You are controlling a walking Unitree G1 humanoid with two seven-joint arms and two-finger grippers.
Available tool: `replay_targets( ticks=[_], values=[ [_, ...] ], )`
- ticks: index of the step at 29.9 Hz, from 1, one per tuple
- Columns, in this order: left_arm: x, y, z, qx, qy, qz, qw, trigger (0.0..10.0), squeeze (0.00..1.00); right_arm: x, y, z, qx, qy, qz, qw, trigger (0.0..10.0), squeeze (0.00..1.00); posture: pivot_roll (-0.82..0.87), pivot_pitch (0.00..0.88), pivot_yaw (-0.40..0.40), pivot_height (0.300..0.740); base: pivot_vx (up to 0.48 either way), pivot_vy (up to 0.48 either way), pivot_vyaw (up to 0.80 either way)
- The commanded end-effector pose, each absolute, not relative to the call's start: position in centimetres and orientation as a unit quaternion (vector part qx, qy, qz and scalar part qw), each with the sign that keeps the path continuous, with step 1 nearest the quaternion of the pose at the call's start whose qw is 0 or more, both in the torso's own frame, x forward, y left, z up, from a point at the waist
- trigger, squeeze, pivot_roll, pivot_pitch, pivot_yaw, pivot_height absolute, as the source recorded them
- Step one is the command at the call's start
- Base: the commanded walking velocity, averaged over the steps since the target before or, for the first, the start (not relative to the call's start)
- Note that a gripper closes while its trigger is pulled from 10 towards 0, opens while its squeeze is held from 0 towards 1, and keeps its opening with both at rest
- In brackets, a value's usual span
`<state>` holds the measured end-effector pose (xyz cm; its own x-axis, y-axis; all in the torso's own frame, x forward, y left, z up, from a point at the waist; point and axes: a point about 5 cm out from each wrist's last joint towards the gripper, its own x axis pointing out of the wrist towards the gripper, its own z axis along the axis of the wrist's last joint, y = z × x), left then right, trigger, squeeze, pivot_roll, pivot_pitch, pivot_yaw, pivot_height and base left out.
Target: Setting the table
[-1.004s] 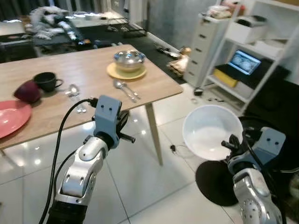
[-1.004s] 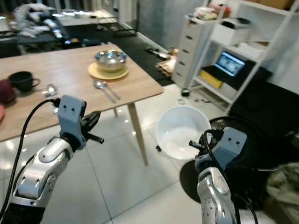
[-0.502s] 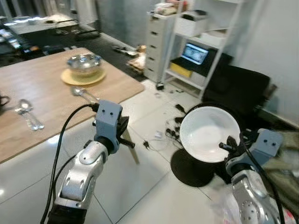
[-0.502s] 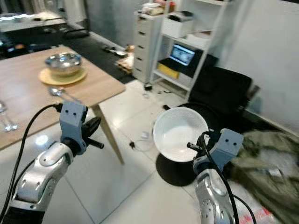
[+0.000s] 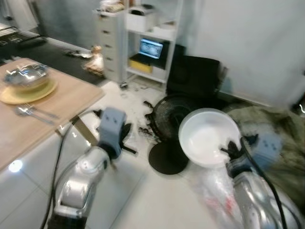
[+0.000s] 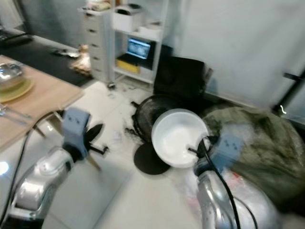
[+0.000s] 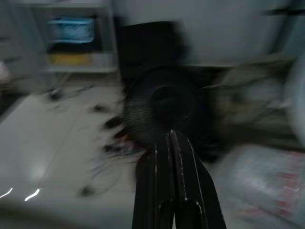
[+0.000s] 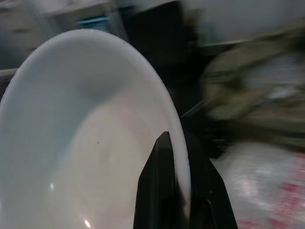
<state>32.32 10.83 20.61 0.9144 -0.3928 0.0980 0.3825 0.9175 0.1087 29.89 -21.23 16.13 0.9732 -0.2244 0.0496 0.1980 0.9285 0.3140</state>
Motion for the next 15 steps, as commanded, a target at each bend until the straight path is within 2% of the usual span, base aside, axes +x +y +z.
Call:
replay_targets(
  ticks=[1, 15],
  values=[
    [32.16, 11.02, 20.40, 0.044, -0.056, -0.200, 0.977, 10.0, 0.00, 29.86, -21.09, 16.42, 0.155, -0.049, -0.105, 0.981, 10.0, 0.00, 0.09, 0.096, 0.057, 0.740, 0.000, 0.000, -0.80],
    [32.17, 10.96, 20.03, 0.037, -0.049, -0.202, 0.977, 10.0, 0.00, 29.72, -20.46, 16.07, 0.152, -0.044, -0.096, 0.983, 10.0, 0.00, 0.09, 0.092, 0.057, 0.740, 0.000, 0.000, -0.80]
  ],
)
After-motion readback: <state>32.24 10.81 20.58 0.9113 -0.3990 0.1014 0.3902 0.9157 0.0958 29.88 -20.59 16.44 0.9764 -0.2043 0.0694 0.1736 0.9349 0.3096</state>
